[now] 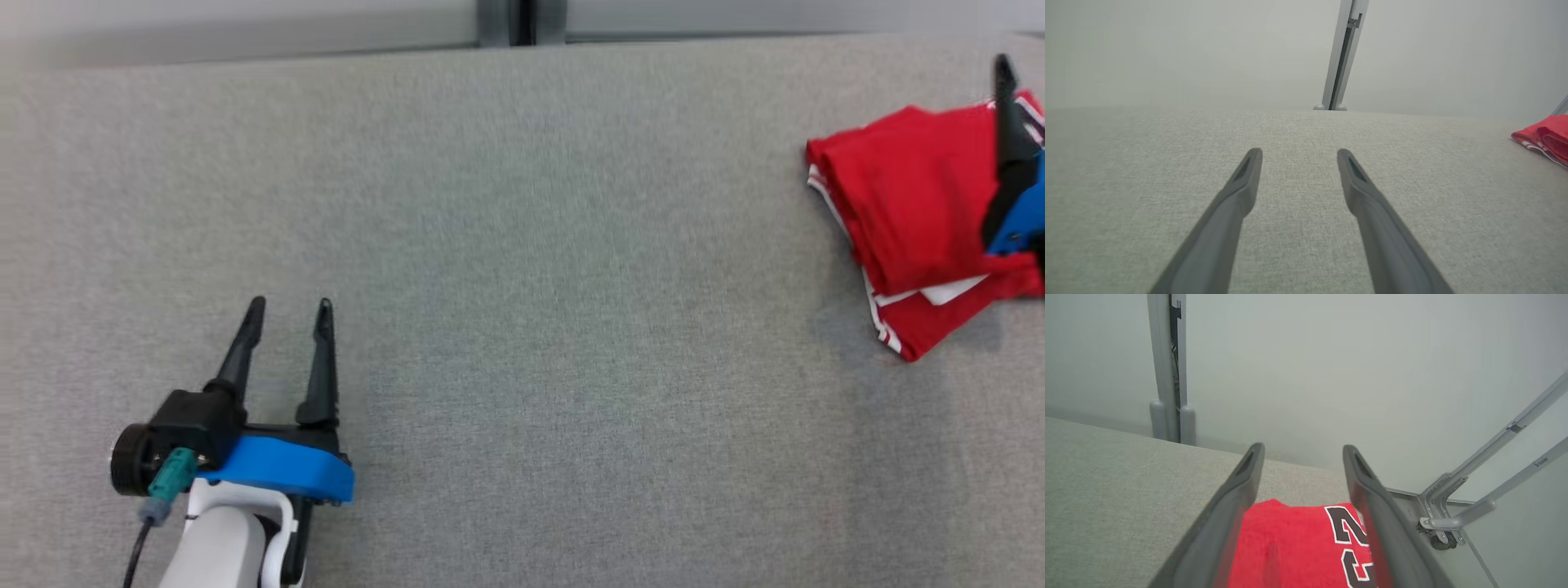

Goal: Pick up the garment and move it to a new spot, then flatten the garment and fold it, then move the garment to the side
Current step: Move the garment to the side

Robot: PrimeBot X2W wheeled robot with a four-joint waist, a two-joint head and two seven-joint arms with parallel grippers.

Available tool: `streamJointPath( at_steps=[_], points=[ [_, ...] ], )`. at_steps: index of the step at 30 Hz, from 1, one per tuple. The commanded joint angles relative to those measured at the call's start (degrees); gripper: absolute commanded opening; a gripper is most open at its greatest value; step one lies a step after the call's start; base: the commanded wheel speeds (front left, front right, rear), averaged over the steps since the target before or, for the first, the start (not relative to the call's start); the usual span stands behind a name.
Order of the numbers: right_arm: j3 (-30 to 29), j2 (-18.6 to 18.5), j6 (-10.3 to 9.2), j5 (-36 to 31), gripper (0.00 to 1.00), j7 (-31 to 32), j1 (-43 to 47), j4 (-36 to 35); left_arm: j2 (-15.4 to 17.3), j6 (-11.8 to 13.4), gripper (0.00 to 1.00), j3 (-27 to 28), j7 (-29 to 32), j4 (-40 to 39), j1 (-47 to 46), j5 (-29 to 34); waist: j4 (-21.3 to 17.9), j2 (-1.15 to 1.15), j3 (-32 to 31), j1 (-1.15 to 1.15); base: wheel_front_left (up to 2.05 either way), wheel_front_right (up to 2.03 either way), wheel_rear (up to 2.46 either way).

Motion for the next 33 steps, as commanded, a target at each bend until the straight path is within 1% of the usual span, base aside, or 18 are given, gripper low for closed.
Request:
streamJointPath(
  at_steps=[1,6,9,11,14,17,22,24,28,33],
  points=[
    [-0.1,1.0,-0.01,-0.3,1.0,-1.0,1.1,-0.3,0.3,0.2,1.0,0.6,-0.3,0.2,-0.1,-0.4,-0.7,0.0,-1.5,0.01,0.0,0.0,0.0],
    [0.3,7.8,-0.01,-0.5,1.0,-6.2,5.5,-2.1,0.4,1.1,1.0,2.9,-0.8,1.7,1.9,-2.2,0.0,0.0,-6.3,0.01,0.0,0.0,0.0],
    [0.4,12.0,-0.01,-0.8,1.0,-9.2,9.7,-3.2,-0.2,1.6,1.0,4.0,-0.9,2.6,3.9,-3.1,0.8,0.0,-9.0,0.01,0.0,0.0,0.0],
    [-0.2,14.0,-0.01,-1.5,1.0,-11.4,13.2,-3.8,-0.6,1.8,1.0,4.5,-1.1,3.2,5.3,-3.7,1.5,0.0,-10.6,0.01,0.0,0.0,0.0],
    [-0.8,16.3,-0.01,-1.8,1.0,-14.3,19.3,-4.7,-1.3,1.4,1.0,4.2,-1.2,3.9,7.6,-4.1,2.7,0.0,-12.9,0.01,0.0,0.0,0.0],
    [-0.6,17.1,-0.01,0.4,1.0,-16.2,25.4,-5.7,-2.0,1.1,1.0,3.9,-1.2,4.4,9.7,-4.5,4.0,0.0,-14.6,0.01,0.0,0.0,0.0],
    [2.8,17.1,-0.01,5.4,1.0,-18.7,33.8,-7.6,-2.8,1.2,1.0,3.5,-1.2,4.2,12.5,-4.4,5.0,0.0,-16.1,0.01,0.0,0.0,0.0],
    [4.4,17.2,-0.01,6.2,1.0,-19.1,36.1,-8.3,-3.2,1.0,1.0,3.2,-1.2,4.0,13.1,-4.7,5.1,0.0,-16.4,0.01,0.0,0.0,0.0],
    [5.5,17.1,-0.01,7.7,1.0,-19.7,39.1,-9.5,-3.4,1.0,1.0,2.8,-1.2,3.7,13.6,-4.8,5.1,0.0,-16.8,0.01,0.0,0.0,0.0],
    [6.5,17.1,-0.01,9.5,1.0,-20.3,40.2,-10.2,-3.6,1.1,1.0,2.5,-1.3,3.8,13.9,-4.8,4.3,0.0,-17.0,0.01,0.0,0.0,0.0]
  ],
)
